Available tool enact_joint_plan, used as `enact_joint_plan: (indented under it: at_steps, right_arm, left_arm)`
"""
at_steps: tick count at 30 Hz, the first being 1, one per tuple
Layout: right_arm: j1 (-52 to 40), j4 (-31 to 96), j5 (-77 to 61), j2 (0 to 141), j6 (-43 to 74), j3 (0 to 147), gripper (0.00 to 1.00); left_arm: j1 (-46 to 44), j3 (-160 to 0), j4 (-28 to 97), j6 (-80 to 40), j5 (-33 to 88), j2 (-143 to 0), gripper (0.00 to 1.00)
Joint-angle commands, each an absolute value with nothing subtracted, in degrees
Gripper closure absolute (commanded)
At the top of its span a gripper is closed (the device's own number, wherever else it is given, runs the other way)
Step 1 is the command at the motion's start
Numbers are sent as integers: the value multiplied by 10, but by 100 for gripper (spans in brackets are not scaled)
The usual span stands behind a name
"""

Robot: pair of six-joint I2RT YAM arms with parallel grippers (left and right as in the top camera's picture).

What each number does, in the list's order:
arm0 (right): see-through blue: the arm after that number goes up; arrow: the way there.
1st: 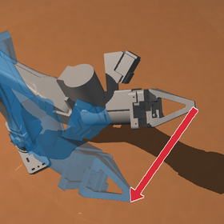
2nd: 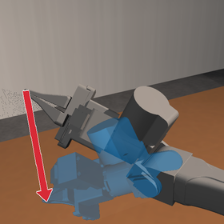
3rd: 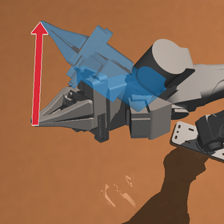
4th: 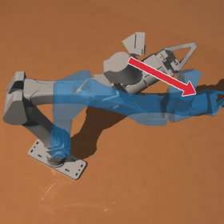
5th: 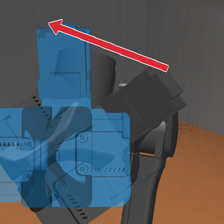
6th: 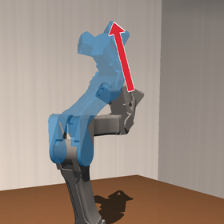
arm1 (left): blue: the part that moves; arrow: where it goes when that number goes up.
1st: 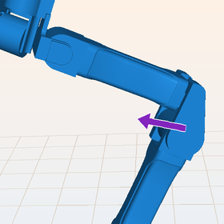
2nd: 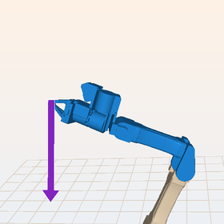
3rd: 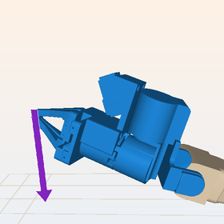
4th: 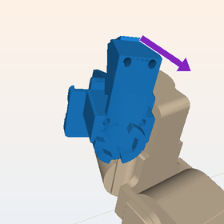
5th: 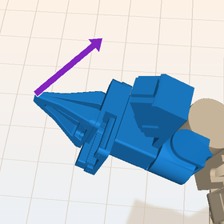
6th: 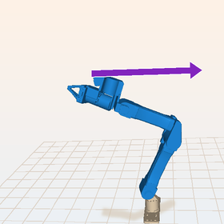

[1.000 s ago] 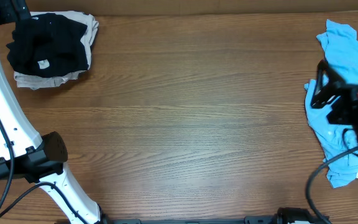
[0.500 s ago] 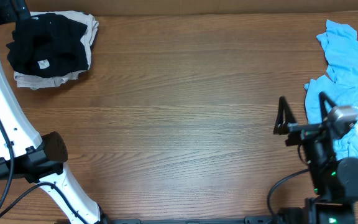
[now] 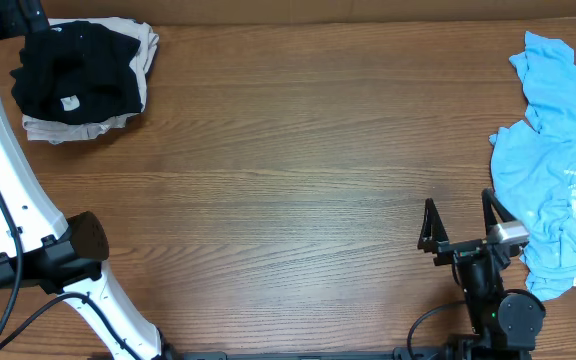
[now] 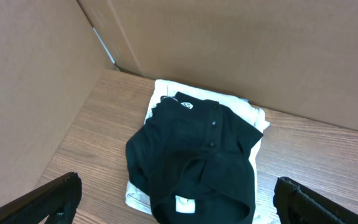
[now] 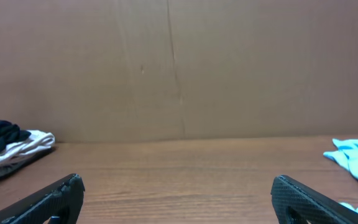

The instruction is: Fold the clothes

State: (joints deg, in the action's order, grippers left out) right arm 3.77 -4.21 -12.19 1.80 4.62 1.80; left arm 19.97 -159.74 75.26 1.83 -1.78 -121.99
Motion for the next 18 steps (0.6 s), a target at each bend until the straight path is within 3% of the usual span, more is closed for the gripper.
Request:
enact_joint_plan:
  at_steps: [1, 18]
  right_arm:
    - [41, -16, -116, 5, 46, 4, 0]
    - [41, 35, -119, 2, 47, 4, 0]
  left_arm:
    - [199, -1598, 752, 13, -19, -1216, 0]
    - [199, -1598, 752, 13, -19, -1216, 0]
